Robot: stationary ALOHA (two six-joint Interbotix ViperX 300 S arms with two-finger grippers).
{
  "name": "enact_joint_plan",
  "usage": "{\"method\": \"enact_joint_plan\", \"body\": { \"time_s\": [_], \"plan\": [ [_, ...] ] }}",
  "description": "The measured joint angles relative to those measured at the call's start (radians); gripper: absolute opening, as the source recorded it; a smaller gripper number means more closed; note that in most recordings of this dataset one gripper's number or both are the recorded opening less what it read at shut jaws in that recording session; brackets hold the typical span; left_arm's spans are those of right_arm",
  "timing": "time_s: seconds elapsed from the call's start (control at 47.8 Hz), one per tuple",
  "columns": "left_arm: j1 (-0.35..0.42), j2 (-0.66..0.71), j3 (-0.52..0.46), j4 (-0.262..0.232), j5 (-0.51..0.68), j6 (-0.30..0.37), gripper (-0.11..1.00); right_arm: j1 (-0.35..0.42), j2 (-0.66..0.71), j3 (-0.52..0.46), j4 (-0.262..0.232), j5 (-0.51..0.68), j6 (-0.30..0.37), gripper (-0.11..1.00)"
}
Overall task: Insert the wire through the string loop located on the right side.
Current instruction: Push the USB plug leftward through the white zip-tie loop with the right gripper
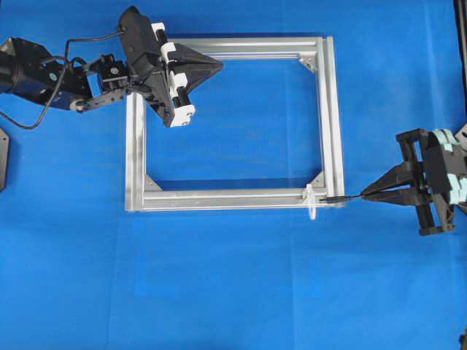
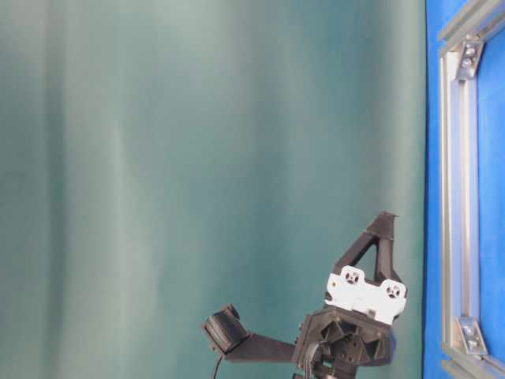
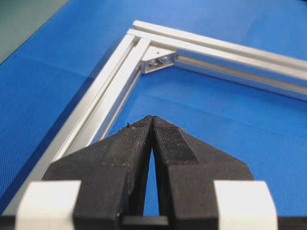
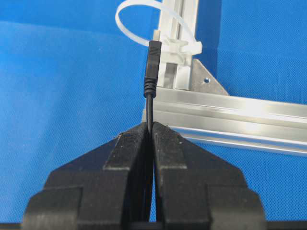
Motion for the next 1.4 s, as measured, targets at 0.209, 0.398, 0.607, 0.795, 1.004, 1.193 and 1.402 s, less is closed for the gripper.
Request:
{"method": "enact_joint_plan", "body": {
  "time_s": [0.209, 0.398, 0.607, 0.795, 1.004, 1.193, 1.402],
  "plan": [
    [0.0, 0.0, -0.002, 0.0, -0.002, 0.0, 0.0, 0.0, 0.002, 0.0, 0.002, 0.0, 0.0, -0.04],
    [0.0, 0.002, -0.002, 0.0, -0.002, 0.0, 0.0, 0.0, 0.0, 0.0, 0.0, 0.0, 0.0, -0.04],
    [0.0, 0.002, 0.0, -0.002, -0.002, 0.0, 0.0, 0.0, 0.008, 0.0, 0.0, -0.011, 0.0, -0.04],
    [-0.002, 0.0, -0.002, 0.0, 0.0, 0.0, 0.0, 0.0, 0.072, -0.005, 0.002, -0.066, 0.006, -0.04],
    [0.0, 0.0, -0.002, 0.0, 0.0, 0.0, 0.0, 0.002, 0.201, -0.055, 0.003, -0.137, 0.006, -0.04],
    [0.0, 0.0, -0.002, 0.0, -0.002, 0.0, 0.0, 0.0, 0.318, -0.123, 0.011, -0.193, 0.006, -0.04],
    [0.0, 0.002, -0.002, 0.0, -0.002, 0.0, 0.0, -0.002, 0.4, -0.189, 0.015, -0.206, 0.006, -0.04]
  ]
}}
